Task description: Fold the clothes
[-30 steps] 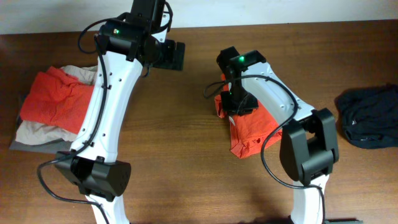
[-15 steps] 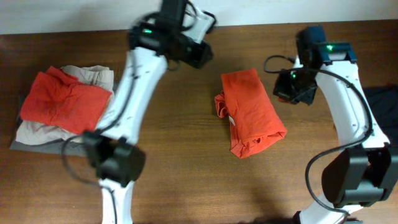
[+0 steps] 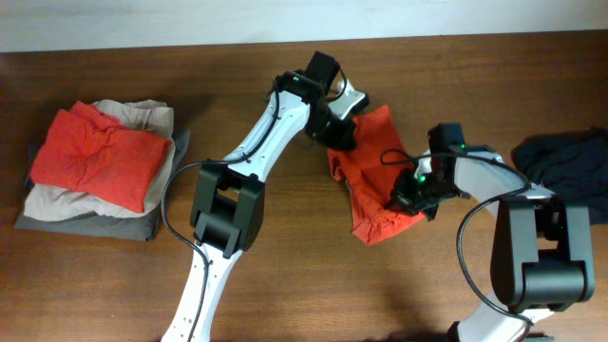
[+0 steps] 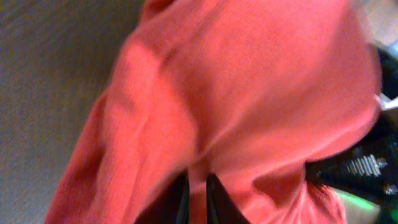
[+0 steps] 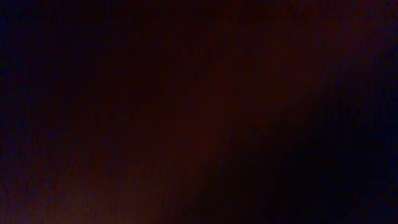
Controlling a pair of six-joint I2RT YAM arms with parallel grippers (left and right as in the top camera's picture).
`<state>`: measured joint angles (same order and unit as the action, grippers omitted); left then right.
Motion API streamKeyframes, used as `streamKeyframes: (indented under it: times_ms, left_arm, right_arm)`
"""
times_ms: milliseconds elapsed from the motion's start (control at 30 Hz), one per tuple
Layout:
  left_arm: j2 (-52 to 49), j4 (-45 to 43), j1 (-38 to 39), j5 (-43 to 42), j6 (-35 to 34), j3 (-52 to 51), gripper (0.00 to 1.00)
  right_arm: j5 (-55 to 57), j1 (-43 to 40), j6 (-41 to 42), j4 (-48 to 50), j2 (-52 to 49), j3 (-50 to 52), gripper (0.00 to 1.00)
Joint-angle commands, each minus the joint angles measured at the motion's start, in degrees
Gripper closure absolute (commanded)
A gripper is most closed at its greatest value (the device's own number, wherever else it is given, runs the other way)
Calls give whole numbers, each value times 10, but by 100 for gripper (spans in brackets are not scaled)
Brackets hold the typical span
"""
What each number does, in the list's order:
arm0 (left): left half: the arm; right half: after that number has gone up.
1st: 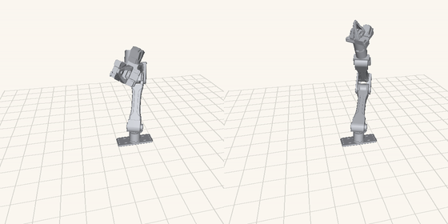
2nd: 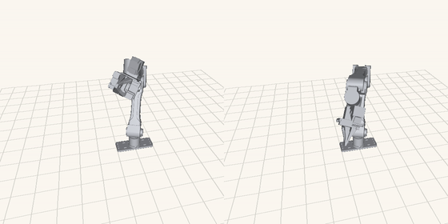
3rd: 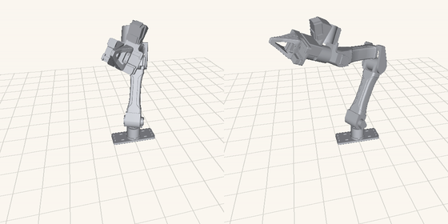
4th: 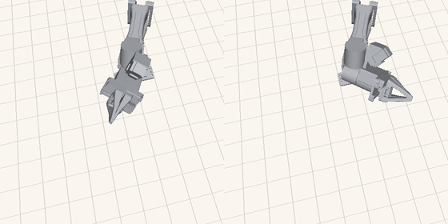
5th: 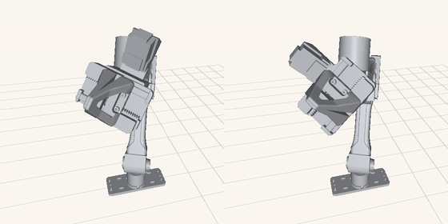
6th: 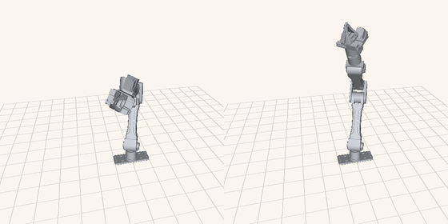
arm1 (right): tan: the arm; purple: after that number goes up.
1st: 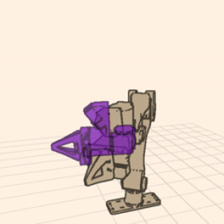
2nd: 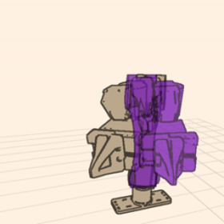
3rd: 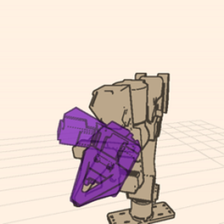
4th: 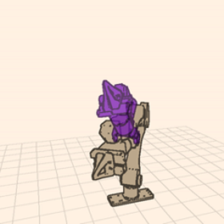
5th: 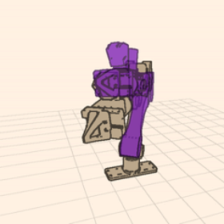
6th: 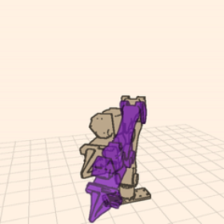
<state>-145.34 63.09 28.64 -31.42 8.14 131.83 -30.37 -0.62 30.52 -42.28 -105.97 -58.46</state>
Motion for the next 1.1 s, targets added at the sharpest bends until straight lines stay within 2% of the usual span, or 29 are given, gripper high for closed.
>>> streamKeyframes:
  times_ms: [0, 200, 400, 500, 633, 700, 767, 800, 867, 967, 1067]
  left_arm:
    - [-4, 38, -8, 56, 10, 3, 91]
    - [-3, 56, -18, 58, 9, 16, 92]
    - [1, 127, -46, 59, 4, 129, 92]
    - [1, 176, -68, 58, 0, 211, 85]
    - [1, 233, -87, 43, -34, 305, 74]
    - [1, 247, -88, 7, -46, 325, 74]
    - [0, 249, -81, -19, -60, 324, 76]
    - [-3, 249, -74, -25, -60, 321, 79]
    - [-10, 251, -57, -25, -60, 317, 89]
    - [-30, 254, -25, -40, -62, 310, 99]
    - [-47, 257, 5, -41, -62, 296, 99]
  right_arm:
    - [32, 2, 8, -13, -2, 32, 96]
    - [19, 2, -50, -19, 16, 25, 96]
    - [15, 2, -140, -68, 83, 11, 96]
    - [21, 2, -174, -79, 137, 11, 95]
    - [23, 2, -212, -67, 227, 11, 83]
    - [52, 2, -181, -42, 273, 11, 82]
    - [88, 2, -115, -15, 295, 11, 95]
    - [97, 2, -91, 3, 298, 11, 96]
    - [105, 2, -60, 38, 292, 11, 97]
    - [118, 2, -27, 90, 263, 11, 96]
    - [104, 2, -10, 156, 214, 11, 96]
